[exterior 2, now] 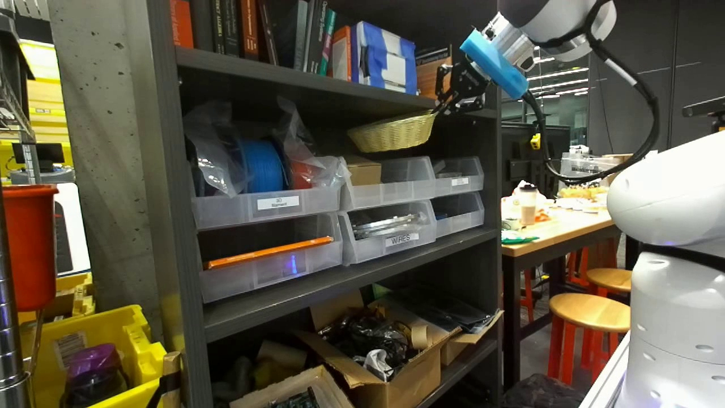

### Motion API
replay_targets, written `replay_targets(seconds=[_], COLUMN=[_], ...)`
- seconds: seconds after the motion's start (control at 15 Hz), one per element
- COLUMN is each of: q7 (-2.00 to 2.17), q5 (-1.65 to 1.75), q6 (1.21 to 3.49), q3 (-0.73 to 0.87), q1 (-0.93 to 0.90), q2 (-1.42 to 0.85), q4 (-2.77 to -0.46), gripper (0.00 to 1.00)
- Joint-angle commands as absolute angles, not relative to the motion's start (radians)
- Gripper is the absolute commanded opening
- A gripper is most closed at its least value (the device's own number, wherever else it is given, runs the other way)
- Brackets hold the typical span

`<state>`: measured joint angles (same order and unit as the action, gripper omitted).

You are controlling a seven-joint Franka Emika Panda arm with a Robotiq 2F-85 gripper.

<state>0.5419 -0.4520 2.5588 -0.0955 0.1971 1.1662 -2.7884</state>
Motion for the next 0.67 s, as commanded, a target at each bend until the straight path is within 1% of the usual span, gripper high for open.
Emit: replay_targets(seconds=[0.0,0.27,0.33,0.4,0.47,0.53,0.6], q7=[0.561,0.557,0.558,0.559,0.559,0.559,0.558], q5=[-0.459,-0.436,-0.432,-0.429,-0.427,-0.426,-0.426], q6=[2.647,2.691,2.696,2.697,2.697,2.696,2.694], q3=[-0.11,-0.121,-0.122,-0.12,-0.118,-0.116,-0.114], q1=[0.175,0.187,0.189,0.189,0.189,0.189,0.19], q2=[1.11,1.078,1.071,1.067,1.063,1.06,1.058], q4=[-2.789,-2.789,-2.789,-2.789,-2.789,-2.789,-2.789], gripper=[0.02,0.02,0.32,0.33,0.37,0.43,0.5])
